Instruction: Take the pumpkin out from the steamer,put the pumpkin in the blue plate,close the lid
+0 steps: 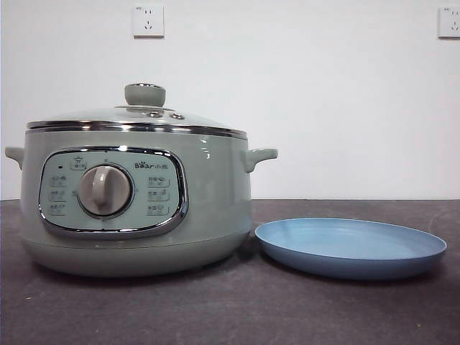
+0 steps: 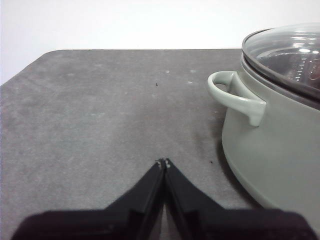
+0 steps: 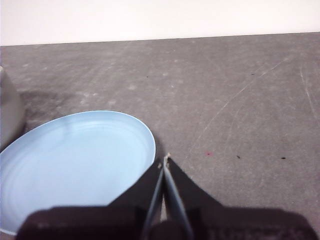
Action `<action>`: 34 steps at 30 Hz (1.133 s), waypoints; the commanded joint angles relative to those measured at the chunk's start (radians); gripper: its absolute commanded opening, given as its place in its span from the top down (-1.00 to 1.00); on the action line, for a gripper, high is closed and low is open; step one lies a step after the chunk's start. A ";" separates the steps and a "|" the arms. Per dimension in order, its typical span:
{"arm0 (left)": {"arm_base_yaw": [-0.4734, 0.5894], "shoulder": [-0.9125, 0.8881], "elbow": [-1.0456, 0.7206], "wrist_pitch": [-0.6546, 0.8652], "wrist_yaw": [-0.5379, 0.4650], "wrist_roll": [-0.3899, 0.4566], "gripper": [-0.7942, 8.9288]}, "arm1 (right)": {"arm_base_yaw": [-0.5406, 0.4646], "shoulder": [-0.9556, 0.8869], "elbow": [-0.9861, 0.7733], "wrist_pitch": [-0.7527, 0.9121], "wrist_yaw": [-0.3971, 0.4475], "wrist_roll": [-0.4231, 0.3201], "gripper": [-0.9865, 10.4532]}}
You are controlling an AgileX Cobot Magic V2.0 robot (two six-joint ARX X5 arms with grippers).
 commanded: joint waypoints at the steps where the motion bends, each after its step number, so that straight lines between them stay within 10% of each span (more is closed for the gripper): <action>1: 0.003 -0.003 -0.008 -0.016 0.036 -0.090 0.84 | -0.001 0.001 -0.013 0.005 -0.002 0.075 0.83; 9: 0.003 -0.003 -0.008 -0.005 0.229 -0.351 0.84 | -0.001 0.001 -0.013 0.005 -0.003 0.417 0.83; 34: 0.003 0.309 0.383 -0.067 0.221 -0.310 0.85 | -0.001 0.254 0.413 -0.031 -0.029 0.367 0.84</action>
